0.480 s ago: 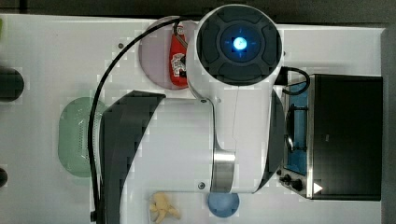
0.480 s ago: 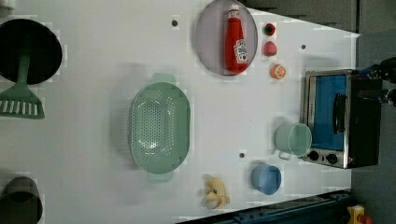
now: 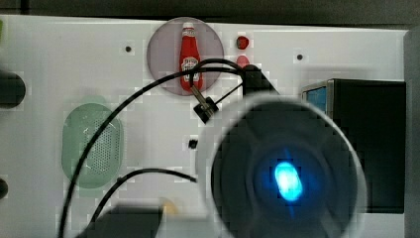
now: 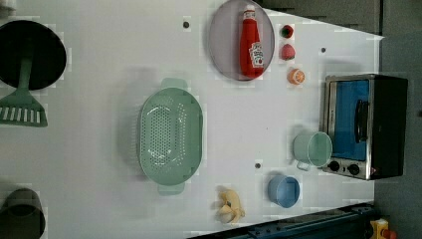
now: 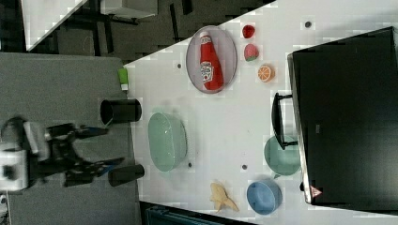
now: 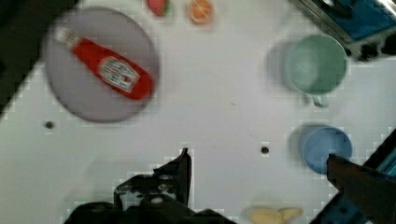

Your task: Drag strainer left to right.

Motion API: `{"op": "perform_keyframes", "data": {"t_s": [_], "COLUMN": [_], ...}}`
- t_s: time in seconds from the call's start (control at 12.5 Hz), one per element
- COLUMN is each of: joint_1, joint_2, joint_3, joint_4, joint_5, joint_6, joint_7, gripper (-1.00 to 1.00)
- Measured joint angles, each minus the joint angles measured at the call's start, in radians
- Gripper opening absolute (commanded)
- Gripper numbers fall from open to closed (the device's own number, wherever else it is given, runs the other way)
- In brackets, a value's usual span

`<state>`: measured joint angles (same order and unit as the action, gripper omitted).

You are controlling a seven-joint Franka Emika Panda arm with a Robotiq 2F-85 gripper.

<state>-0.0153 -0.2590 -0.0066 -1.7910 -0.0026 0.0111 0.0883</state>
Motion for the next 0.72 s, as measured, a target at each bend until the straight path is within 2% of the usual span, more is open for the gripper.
{"op": "perform_keyframes", "data": {"t_s": [0.16, 0.4, 0.72], "joint_1": [-0.024, 0.0, 0.046], "joint_2": [-0.023, 0.023, 0.179], "joint_3": [0.058, 0.197, 0.429], "joint_4": [0.033, 0.032, -0.001], "joint_5": [0.017, 0.027, 0.025], "joint_6": [0.015, 0.043, 0.137], "joint_7": [0.02, 0.148, 0.515], "gripper": [1.0, 1.0, 1.0]}}
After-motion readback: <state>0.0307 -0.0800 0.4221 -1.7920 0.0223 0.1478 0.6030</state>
